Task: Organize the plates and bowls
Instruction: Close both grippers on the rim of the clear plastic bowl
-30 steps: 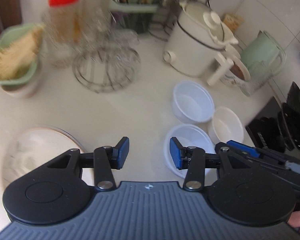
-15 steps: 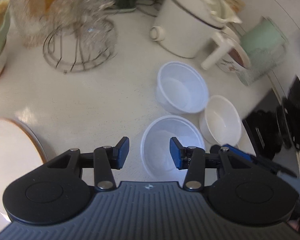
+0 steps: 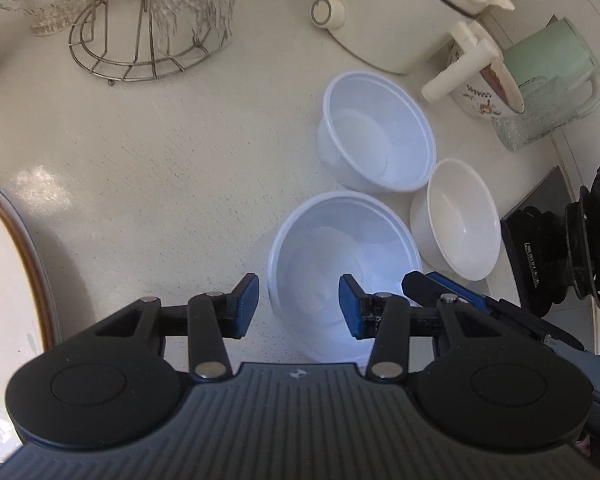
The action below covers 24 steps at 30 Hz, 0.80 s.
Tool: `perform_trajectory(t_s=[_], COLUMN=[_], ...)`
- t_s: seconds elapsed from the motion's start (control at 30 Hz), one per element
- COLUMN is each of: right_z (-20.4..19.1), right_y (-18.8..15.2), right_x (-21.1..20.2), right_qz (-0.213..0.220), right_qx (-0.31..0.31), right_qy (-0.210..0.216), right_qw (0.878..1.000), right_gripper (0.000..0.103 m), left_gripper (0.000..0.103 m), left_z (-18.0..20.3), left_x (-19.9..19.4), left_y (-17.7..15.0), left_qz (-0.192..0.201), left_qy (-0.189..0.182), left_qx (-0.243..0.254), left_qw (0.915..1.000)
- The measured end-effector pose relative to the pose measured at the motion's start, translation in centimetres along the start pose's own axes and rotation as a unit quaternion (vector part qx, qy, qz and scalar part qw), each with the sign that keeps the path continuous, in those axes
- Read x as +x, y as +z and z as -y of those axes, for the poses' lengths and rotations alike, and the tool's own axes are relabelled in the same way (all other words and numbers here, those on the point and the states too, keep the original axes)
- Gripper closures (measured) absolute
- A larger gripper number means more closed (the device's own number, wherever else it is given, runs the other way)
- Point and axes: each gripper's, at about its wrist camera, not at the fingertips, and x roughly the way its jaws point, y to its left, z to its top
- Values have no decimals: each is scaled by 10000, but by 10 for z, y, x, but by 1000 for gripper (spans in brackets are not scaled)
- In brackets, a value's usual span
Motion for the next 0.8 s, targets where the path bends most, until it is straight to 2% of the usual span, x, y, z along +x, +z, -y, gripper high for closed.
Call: perform_trajectory(t_s=[0.07, 0.13, 0.2, 0.37, 0.6, 0.8], right_z=[2, 4, 7, 11, 10, 3], right_y=[0, 0, 1, 0, -1, 3], right_x=[3, 5, 7, 16, 13, 13], right_qz=[-54, -106, -145, -296, -305, -339], right_qx=[20, 53, 45, 59, 42, -10], right_qy=[-56, -60, -32, 124, 120, 229], right_qw=[10000, 9999, 9999, 9995, 9995, 9992], right_gripper=[80, 84, 85, 90, 91, 91], left_gripper=[55, 63, 75, 91, 94, 94], left_z=[1, 1, 2, 3, -5, -13], left_x=[4, 8, 11, 15, 13, -2], left_y=[-1, 0, -1, -1, 1, 2], left_qz=[-39, -87, -77, -66, -152, -22], left_qy=[28, 30, 152, 155, 6, -10], left_qx=[21, 18, 24, 62, -125, -304], left_qw=[10000, 10000, 9999, 9998, 9998, 9995])
